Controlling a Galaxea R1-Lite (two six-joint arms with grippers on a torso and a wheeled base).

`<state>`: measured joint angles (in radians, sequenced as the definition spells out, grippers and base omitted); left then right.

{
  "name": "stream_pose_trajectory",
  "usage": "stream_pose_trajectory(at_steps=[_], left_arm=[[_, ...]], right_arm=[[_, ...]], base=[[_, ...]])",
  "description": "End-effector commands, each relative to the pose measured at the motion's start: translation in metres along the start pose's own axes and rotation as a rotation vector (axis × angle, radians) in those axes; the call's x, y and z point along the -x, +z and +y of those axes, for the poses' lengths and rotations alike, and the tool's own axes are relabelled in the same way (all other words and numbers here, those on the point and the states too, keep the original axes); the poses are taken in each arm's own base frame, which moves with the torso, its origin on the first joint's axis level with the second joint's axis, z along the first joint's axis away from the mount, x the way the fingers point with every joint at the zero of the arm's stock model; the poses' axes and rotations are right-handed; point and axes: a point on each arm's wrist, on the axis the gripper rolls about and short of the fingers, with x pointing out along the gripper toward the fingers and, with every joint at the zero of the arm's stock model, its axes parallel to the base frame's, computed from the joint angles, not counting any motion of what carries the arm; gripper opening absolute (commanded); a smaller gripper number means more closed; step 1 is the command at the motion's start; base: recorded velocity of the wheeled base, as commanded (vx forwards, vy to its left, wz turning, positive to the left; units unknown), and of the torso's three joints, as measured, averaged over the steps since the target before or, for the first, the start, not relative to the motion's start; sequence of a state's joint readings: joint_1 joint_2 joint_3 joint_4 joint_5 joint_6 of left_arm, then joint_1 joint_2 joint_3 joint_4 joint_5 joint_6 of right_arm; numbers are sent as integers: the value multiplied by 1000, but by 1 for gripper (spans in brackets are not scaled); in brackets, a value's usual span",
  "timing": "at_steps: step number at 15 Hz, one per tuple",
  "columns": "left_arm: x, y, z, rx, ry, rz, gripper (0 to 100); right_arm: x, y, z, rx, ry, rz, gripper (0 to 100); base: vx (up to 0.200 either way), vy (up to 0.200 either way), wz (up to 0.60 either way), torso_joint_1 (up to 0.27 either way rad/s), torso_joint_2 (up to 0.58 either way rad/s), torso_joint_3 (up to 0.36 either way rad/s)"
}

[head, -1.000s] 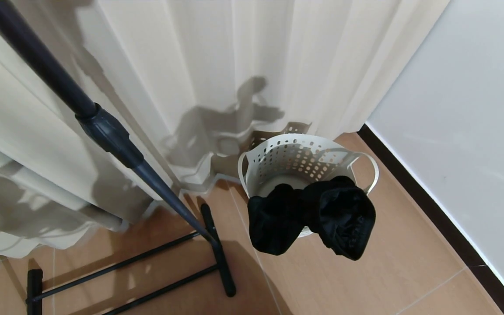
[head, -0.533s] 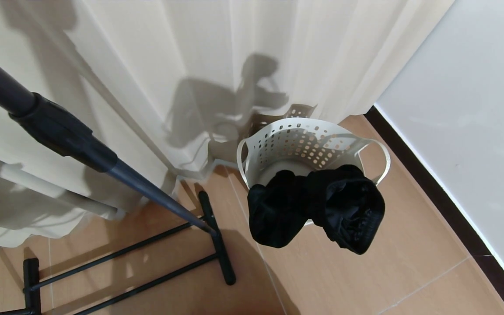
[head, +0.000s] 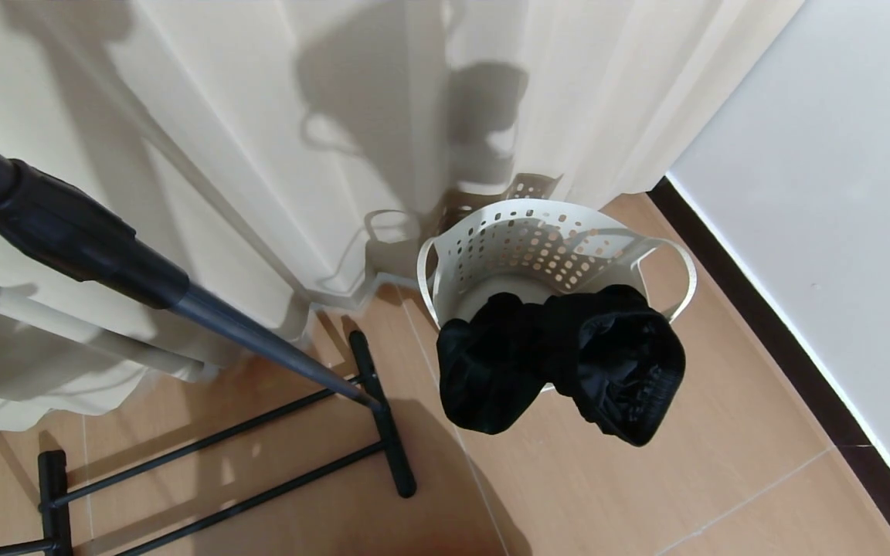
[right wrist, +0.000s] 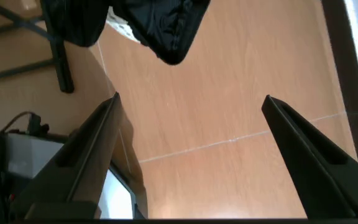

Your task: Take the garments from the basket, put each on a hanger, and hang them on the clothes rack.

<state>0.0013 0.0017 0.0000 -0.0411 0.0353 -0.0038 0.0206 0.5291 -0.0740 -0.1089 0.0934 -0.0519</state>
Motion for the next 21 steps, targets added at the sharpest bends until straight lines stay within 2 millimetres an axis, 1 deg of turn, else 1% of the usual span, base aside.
stream_pose_trajectory(at_steps=[1,2,3,4,5,8,9,10,11,12,13,14,17,21], left_arm=[[0,0,0,1,2,1,100],[0,0,0,2,2,1,100],[0,0,0,2,2,1,100],[0,0,0,2,2,1,100],[0,0,0,1,2,1,100],[0,0,0,2,2,1,100],[0,0,0,2,2,1,100],[0,0,0,2,2,1,100],[0,0,0,2,2,1,100],[0,0,0,2,2,-1,100],[0,0,0,2,2,1,100],[0,0,0,2,2,-1,100],[0,0,0,2,2,-2,100],[0,0,0,2,2,-1,100]], right_arm=[[-82,55,-2,163,108,276,100],[-102,65,-2,260,128,307,100],[-132,80,-3,419,162,328,100],[-140,84,-3,457,171,330,100],[-171,98,4,553,207,328,100],[-231,119,9,773,156,339,100],[-249,126,13,833,141,333,100],[-264,131,14,886,125,329,100],[-272,134,15,920,113,328,100],[-291,139,15,981,83,330,100],[-296,141,15,992,74,326,100],[-308,148,20,1018,58,307,100],[-326,151,23,1022,56,293,100],[-344,152,25,1021,48,279,100]], base=[[0,0,0,0,0,0],[0,0,0,0,0,0],[0,0,0,0,0,0],[0,0,0,0,0,0],[0,0,0,0,0,0],[0,0,0,0,0,0],[0,0,0,0,0,0],[0,0,0,0,0,0],[0,0,0,0,0,0],[0,0,0,0,0,0],[0,0,0,0,0,0],[0,0,0,0,0,0],[0,0,0,0,0,0],[0,0,0,0,0,0]])
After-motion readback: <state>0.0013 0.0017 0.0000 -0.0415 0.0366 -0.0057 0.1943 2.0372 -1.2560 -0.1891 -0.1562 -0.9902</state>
